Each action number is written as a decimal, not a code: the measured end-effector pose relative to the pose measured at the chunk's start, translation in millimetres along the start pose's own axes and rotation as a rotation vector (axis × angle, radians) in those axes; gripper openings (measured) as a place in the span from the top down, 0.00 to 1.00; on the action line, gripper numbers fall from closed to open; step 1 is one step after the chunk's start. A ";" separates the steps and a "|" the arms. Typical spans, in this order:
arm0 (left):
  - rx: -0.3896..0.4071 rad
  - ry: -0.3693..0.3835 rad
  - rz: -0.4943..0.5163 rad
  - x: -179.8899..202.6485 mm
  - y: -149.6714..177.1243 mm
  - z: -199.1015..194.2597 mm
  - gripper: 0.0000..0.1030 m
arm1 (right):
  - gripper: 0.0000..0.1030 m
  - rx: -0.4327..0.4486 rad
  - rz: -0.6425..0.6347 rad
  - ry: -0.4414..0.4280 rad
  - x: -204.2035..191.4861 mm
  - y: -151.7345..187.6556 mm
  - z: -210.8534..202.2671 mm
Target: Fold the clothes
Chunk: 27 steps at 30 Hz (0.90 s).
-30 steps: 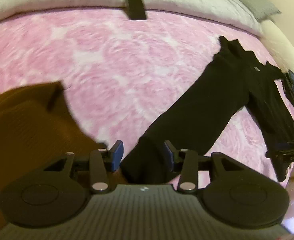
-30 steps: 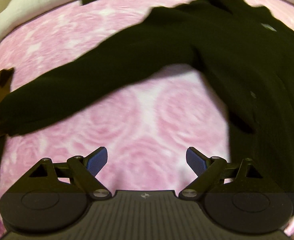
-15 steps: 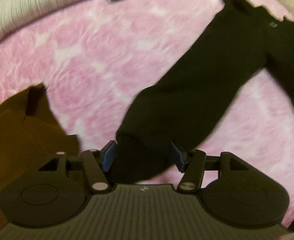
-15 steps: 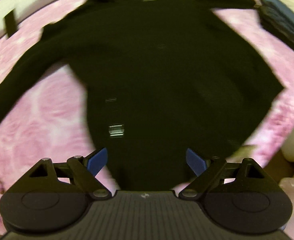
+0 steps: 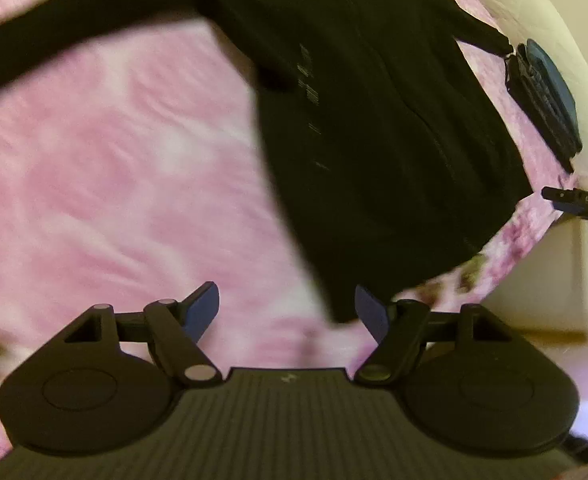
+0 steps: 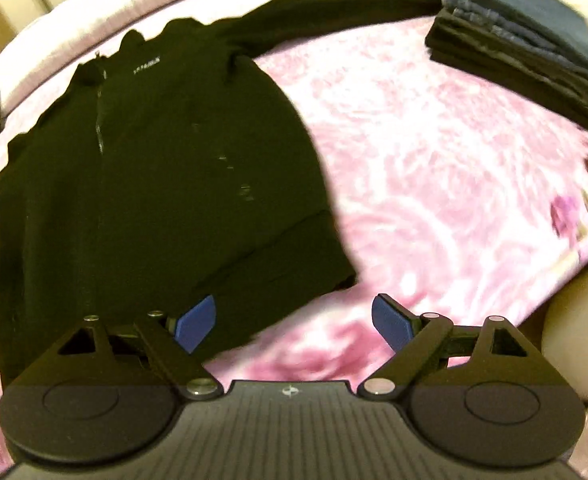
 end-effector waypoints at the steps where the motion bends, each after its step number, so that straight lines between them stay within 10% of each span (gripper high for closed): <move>1: -0.001 -0.001 -0.024 5.3 3.8 10.8 0.31 | 0.15 -0.010 -0.016 -0.022 8.8 -4.8 3.2; 5: -0.002 0.022 -0.134 7.2 11.6 44.4 0.38 | 0.15 -0.050 -0.053 -0.105 31.3 -19.6 22.8; 13: -0.002 0.030 -0.185 19.2 8.8 59.3 0.88 | 0.35 -0.161 -0.071 -0.342 20.5 -28.3 79.3; 14: -0.004 0.033 -0.182 19.5 8.9 59.4 0.90 | 0.36 -0.168 -0.076 -0.362 17.1 -28.5 83.1; 17: -0.019 0.059 -0.173 24.4 11.7 53.7 0.93 | 0.89 -0.223 -0.005 -0.387 20.2 -30.9 90.1; 27: -0.071 0.147 -0.242 23.6 47.3 53.8 0.93 | 0.99 -0.301 -0.249 -0.311 27.0 -27.4 43.8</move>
Point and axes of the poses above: each gripper's, at about its wrist camera, not at the fingertips, and z roughly the way its jaws point, x to its right, y to its underside, the point moved 9 cm from there along z, roughly the way its jaws point, and after that the axes turned 4 degrees about y, right-handed, at the moved point
